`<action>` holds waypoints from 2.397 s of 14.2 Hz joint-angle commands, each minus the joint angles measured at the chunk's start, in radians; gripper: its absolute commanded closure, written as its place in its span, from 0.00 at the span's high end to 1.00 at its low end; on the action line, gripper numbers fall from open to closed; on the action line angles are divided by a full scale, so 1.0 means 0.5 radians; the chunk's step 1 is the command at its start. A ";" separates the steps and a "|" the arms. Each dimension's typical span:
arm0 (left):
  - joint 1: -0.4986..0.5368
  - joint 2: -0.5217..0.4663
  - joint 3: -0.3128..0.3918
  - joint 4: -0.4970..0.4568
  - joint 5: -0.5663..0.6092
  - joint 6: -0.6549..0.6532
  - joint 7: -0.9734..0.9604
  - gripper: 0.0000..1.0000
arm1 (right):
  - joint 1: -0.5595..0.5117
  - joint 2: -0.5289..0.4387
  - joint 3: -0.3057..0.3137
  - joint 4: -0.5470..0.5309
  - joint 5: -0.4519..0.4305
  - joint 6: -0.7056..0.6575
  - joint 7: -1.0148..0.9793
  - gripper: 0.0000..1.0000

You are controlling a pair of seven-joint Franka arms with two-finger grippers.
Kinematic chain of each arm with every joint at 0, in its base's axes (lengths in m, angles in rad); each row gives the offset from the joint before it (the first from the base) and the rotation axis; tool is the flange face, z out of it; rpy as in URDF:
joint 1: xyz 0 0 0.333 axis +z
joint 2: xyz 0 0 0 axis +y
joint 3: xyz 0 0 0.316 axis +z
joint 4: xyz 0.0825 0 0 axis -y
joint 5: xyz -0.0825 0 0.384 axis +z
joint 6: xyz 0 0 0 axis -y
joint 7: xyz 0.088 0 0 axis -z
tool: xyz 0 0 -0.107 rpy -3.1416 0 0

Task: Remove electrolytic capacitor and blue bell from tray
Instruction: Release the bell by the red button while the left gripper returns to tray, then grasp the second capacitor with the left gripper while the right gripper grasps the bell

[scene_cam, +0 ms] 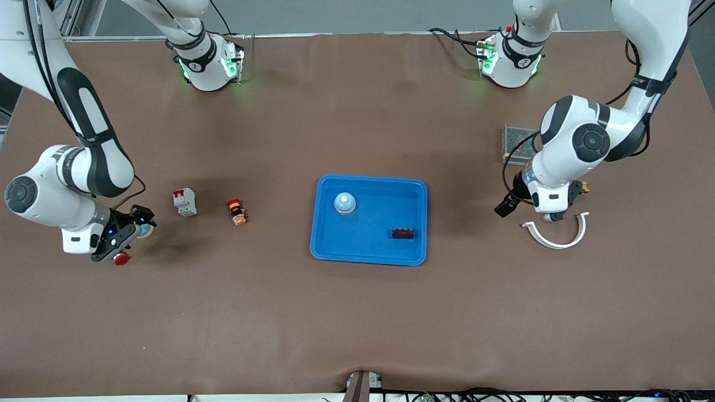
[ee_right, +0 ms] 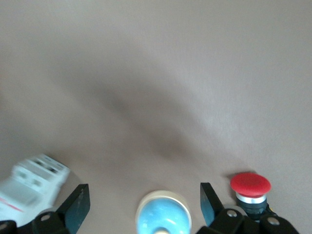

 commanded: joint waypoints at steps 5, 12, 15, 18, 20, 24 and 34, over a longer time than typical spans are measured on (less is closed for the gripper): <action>-0.315 0.085 -0.016 0.018 0.014 0.241 -0.884 1.00 | 0.350 -0.020 0.014 0.445 0.020 -0.506 0.889 1.00; -0.533 0.392 0.045 0.232 0.620 0.306 -1.846 1.00 | 0.688 -0.051 0.014 0.525 0.284 -0.666 1.742 1.00; -0.757 0.545 0.183 0.364 0.919 0.296 -2.237 1.00 | 0.853 -0.051 0.008 0.516 0.300 -0.624 2.116 1.00; -1.018 0.619 0.373 0.484 0.935 0.287 -2.305 1.00 | 1.043 -0.048 0.005 0.507 0.281 -0.529 2.567 1.00; -1.168 0.656 0.489 0.542 0.932 0.287 -2.339 1.00 | 1.166 -0.039 0.002 0.498 0.266 -0.446 2.816 1.00; -1.249 0.727 0.533 0.631 0.932 0.287 -2.342 1.00 | 1.329 0.004 -0.004 0.479 0.189 -0.326 3.148 1.00; -1.500 0.871 0.732 0.880 0.944 0.198 -2.155 1.00 | 1.673 0.308 -0.004 0.452 -0.050 -0.041 3.606 1.00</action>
